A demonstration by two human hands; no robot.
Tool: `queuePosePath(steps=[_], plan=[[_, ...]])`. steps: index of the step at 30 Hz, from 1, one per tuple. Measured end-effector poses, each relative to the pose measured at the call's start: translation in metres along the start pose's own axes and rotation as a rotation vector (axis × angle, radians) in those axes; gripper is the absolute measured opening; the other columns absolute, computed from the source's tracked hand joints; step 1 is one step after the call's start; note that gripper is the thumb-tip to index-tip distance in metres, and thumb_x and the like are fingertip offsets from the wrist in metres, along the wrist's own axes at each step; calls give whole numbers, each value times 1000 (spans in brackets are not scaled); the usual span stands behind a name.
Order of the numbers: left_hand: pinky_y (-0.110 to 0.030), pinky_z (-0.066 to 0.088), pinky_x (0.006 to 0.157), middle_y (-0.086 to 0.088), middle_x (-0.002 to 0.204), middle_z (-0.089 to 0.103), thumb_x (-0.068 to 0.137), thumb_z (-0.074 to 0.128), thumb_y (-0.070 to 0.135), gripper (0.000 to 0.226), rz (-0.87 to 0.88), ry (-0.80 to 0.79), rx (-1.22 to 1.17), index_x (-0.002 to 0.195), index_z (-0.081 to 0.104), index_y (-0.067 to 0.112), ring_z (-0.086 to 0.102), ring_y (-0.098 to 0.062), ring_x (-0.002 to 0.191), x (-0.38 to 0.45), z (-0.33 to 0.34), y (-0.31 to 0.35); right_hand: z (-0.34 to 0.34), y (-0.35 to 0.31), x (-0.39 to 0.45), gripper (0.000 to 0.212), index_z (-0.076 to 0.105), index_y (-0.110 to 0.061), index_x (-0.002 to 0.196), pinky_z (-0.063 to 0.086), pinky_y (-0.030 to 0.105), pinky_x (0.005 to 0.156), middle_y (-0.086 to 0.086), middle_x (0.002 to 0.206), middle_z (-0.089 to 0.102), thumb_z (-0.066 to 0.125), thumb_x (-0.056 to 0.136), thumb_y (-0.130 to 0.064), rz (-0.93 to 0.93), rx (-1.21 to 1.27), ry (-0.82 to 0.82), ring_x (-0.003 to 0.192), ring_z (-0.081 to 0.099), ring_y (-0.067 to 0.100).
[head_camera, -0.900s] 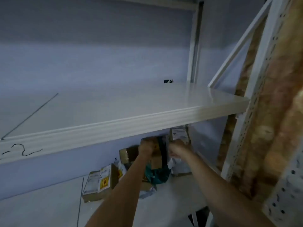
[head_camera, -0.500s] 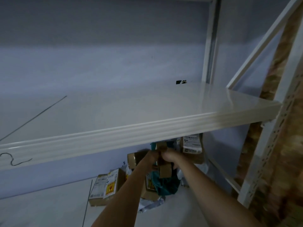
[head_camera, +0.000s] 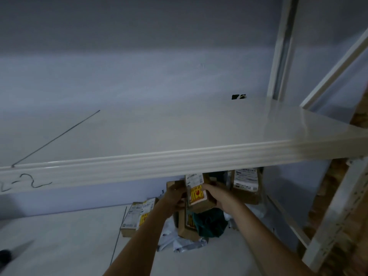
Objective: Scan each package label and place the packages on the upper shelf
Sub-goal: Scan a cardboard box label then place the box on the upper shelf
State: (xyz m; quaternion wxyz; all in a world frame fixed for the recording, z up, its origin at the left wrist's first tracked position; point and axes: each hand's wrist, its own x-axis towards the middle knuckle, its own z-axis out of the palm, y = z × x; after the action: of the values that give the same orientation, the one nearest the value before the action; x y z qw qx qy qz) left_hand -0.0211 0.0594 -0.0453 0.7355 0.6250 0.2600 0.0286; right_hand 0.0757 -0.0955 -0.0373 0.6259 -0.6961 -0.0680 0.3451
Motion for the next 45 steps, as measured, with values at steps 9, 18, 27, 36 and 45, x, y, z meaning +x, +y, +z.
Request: queuePosePath(steps=[9,18,27,36,45], plan=[[-52,52,98,-21,119,69,89,70,35,48,-26,-67,-17,124,61,3,66,-35,111,-38,-53,-28,56,41,-16,42,64,-24,125,61,41,83,8,112,76,78,86,-28,13,117,-361,103,74,24],[-37,59,82,-7,108,75,76,81,37,51,10,45,18,119,65,14,72,-24,102,-106,-155,-35,169,58,-23,66,63,-25,124,60,41,86,4,108,78,90,64,-30,-12,-32,-449,100,75,22],[-38,60,81,-7,104,76,75,83,34,50,37,187,-86,117,64,14,73,-24,98,-184,-302,-65,331,83,-59,65,62,-16,128,58,46,92,12,114,75,88,69,-25,-14,-6,-546,106,73,28],[-40,59,86,-6,104,76,62,88,38,65,17,243,-137,117,60,18,73,-24,98,-237,-427,-95,463,112,-73,63,58,-18,130,61,41,78,12,115,75,85,74,-26,52,-47,-610,105,73,28],[-32,57,82,-11,104,70,94,63,37,38,-51,538,-19,118,63,6,69,-23,91,-211,-533,-116,566,126,-11,50,63,-15,124,62,35,66,9,105,78,84,79,-22,92,-132,-594,93,77,23]])
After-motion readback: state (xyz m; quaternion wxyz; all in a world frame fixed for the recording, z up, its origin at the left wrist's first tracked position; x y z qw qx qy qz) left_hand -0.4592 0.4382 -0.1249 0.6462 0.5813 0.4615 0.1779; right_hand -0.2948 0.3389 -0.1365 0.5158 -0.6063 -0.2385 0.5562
